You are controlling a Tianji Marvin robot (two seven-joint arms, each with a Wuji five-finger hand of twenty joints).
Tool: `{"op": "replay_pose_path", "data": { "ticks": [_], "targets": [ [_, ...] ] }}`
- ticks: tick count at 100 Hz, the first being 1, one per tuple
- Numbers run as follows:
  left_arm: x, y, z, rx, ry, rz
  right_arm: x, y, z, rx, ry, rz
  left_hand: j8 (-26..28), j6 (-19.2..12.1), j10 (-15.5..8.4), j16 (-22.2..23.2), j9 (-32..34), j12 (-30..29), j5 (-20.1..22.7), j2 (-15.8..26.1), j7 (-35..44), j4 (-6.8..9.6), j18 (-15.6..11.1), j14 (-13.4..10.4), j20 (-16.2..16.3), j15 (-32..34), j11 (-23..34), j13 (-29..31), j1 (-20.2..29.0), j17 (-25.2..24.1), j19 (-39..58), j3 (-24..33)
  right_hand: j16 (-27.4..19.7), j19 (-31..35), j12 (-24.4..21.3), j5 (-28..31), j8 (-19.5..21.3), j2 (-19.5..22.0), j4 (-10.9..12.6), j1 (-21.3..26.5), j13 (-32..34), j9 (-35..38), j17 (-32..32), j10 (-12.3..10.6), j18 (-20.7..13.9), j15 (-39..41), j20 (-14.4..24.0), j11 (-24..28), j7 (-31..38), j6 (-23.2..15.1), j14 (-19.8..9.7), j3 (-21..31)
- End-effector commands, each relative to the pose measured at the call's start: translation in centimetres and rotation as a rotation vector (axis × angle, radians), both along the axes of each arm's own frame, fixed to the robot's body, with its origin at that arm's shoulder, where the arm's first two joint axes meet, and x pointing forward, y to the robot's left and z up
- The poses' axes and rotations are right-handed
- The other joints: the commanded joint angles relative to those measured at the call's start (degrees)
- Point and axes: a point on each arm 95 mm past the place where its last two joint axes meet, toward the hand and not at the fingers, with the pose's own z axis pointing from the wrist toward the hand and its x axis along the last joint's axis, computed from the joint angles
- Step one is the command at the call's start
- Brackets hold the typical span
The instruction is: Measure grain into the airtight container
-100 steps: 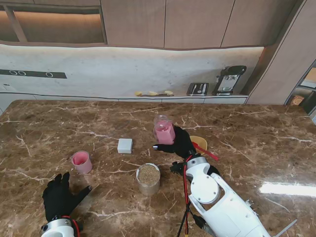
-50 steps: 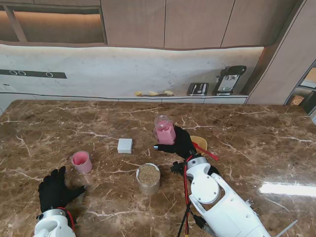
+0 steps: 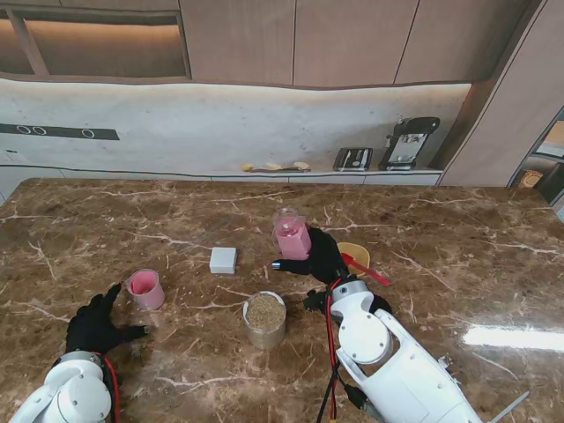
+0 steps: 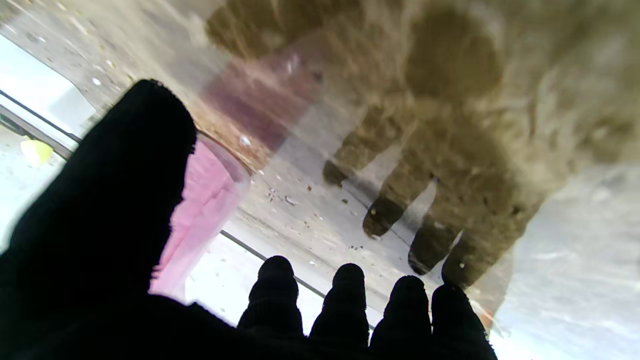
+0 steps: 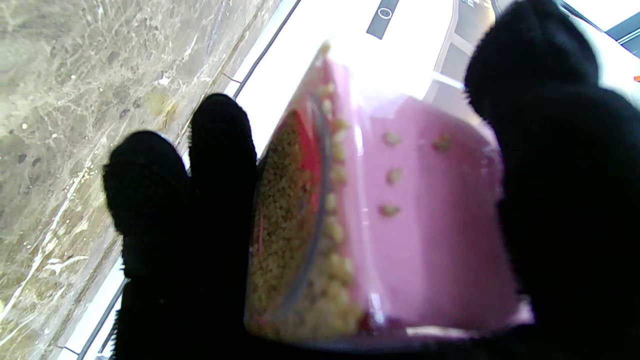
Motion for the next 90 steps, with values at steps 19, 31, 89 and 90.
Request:
{"op": "replay_pose_path", "data": {
  "ticks": [19,31,89,90],
  "targets": [
    [1.5,0.7,-1.5,-0.033,-0.022,-0.008,-0.1,0.4,-0.2,-0.021,0.019,0.018,-4.53,-3.68,-2.09,-3.16,-1.87,-2.00,-1.86,-3.00,-1.39,-1.60,-0.36,-2.13,-3.29,-0.44,-2.13,-0.94,-0.07,0.36,-0.41,-1.50,-0.42,-0.76,2.40,8.03,1.12,16.54,-0.25,10.37,3.15,7.28,-1.14,-5.91,-3.97,1.82,1.45,10.36,10.15,-12.10,-7.63,15.86],
    [2.0,0.8,-1.9,-0.052,-0.032,-0.033,0.0,0.4,-0.2,-0.027,0.020,0.020,-4.38,-5.62,-2.13,-5.13,-2.07,-3.78,-1.74,-3.43,-0.91,-1.76,0.81,-1.71,-5.49,-0.71,-2.34,-1.18,-0.35,0.40,-1.54,-0.57,-0.42,-0.77,2.40,8.05,1.12,16.56,-0.24,10.37,3.13,7.28,-1.14,-5.94,-3.93,1.81,1.46,10.36,10.15,-12.13,-7.63,15.86],
    [3.0,0.5,-3.1,-0.127,0.007,-0.127,0.1,0.2,0.0,-0.056,0.019,0.026,9.19,-8.80,-2.50,-10.96,-2.36,-8.04,-1.93,-4.28,1.99,-2.25,2.59,-1.91,-12.19,-1.51,-2.93,-1.58,0.45,0.25,-2.02,2.47,-0.40,-0.79,2.38,8.03,1.09,16.60,-0.25,10.35,3.12,7.28,-1.16,-5.93,-3.92,1.82,1.49,10.39,10.12,-12.15,-7.53,15.74],
    [3.0,0.5,-3.1,-0.127,0.007,-0.127,0.1,0.2,0.0,-0.057,0.019,0.027,9.31,-8.83,-2.50,-10.94,-2.35,-8.03,-1.89,-4.27,2.04,-2.25,2.59,-1.95,-12.18,-1.50,-2.92,-1.56,0.45,0.26,-2.02,2.49,-0.40,-0.79,2.39,8.04,1.09,16.62,-0.25,10.35,3.12,7.30,-1.16,-5.95,-3.92,1.82,1.49,10.39,10.13,-12.15,-7.53,15.75]
  ]
}}
